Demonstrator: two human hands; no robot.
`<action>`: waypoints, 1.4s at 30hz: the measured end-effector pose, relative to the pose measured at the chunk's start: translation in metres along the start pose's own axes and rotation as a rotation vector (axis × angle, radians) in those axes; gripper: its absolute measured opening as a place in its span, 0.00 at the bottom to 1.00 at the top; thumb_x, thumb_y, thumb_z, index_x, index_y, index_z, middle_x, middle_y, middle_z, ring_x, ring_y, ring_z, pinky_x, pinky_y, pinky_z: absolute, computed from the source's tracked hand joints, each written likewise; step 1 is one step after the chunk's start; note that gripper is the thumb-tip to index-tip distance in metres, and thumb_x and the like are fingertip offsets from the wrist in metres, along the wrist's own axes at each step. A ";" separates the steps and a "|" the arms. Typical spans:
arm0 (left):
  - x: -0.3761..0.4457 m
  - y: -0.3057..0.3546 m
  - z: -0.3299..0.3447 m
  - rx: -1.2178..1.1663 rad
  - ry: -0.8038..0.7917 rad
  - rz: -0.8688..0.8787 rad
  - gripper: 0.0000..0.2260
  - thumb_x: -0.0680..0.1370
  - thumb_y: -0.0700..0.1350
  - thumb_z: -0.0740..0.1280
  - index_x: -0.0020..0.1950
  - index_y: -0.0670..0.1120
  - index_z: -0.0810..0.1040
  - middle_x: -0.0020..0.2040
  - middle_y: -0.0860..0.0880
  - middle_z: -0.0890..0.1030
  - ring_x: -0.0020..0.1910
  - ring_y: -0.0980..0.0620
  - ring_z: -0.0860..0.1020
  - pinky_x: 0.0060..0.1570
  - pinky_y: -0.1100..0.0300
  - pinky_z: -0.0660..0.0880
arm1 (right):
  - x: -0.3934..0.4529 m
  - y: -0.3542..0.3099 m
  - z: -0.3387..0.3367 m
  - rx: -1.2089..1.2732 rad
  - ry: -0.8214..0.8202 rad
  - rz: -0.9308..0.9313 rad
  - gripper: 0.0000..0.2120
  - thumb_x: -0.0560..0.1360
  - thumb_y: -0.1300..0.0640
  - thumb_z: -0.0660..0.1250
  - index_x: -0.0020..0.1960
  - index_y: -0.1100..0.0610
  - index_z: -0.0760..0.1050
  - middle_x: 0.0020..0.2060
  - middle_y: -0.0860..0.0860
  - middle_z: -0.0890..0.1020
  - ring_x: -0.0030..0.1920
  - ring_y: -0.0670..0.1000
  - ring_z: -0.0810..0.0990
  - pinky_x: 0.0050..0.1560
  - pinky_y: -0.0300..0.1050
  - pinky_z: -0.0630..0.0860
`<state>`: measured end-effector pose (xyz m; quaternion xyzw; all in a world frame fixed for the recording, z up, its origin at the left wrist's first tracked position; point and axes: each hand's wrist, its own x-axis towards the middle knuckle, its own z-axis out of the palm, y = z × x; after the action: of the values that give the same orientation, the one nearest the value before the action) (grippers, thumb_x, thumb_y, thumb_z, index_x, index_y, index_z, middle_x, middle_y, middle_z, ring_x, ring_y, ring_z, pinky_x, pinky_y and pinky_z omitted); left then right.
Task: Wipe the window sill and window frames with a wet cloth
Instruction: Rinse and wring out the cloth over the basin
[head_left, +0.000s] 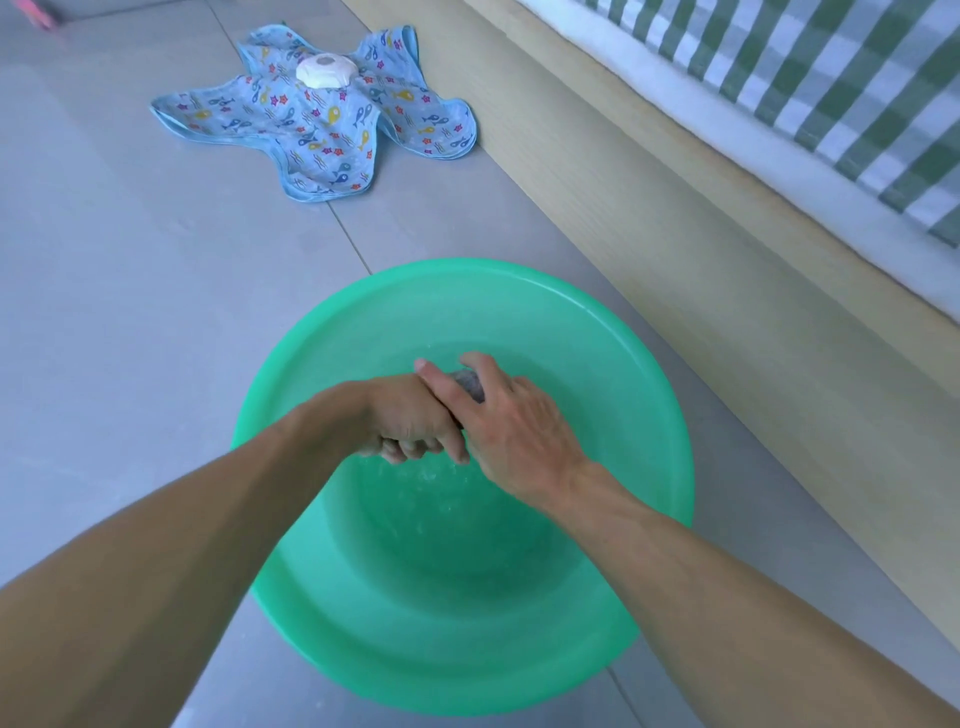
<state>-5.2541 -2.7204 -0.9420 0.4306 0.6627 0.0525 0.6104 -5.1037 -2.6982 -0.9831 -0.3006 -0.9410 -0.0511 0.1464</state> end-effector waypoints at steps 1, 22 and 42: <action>-0.002 0.002 0.004 -0.006 -0.034 0.033 0.11 0.73 0.31 0.68 0.46 0.43 0.69 0.24 0.50 0.60 0.21 0.55 0.55 0.23 0.67 0.51 | 0.000 0.000 0.000 -0.008 0.069 0.012 0.37 0.61 0.60 0.78 0.69 0.54 0.72 0.43 0.57 0.76 0.31 0.57 0.76 0.31 0.48 0.72; 0.001 -0.005 0.018 1.198 0.696 0.192 0.07 0.76 0.45 0.60 0.49 0.48 0.77 0.49 0.44 0.82 0.49 0.40 0.81 0.40 0.56 0.68 | 0.043 -0.011 -0.026 0.294 -0.638 0.451 0.08 0.69 0.61 0.66 0.48 0.55 0.77 0.38 0.54 0.77 0.40 0.59 0.74 0.40 0.44 0.70; 0.013 -0.014 -0.001 1.021 0.877 0.305 0.04 0.73 0.45 0.64 0.45 0.48 0.70 0.41 0.43 0.81 0.39 0.37 0.79 0.34 0.56 0.63 | 0.061 -0.006 -0.028 0.304 -0.588 0.444 0.12 0.71 0.61 0.67 0.54 0.55 0.76 0.46 0.57 0.80 0.50 0.61 0.80 0.40 0.46 0.68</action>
<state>-5.2604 -2.7203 -0.9599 0.6914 0.7223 -0.0116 -0.0075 -5.1477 -2.6746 -0.9373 -0.4735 -0.8517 0.2102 -0.0789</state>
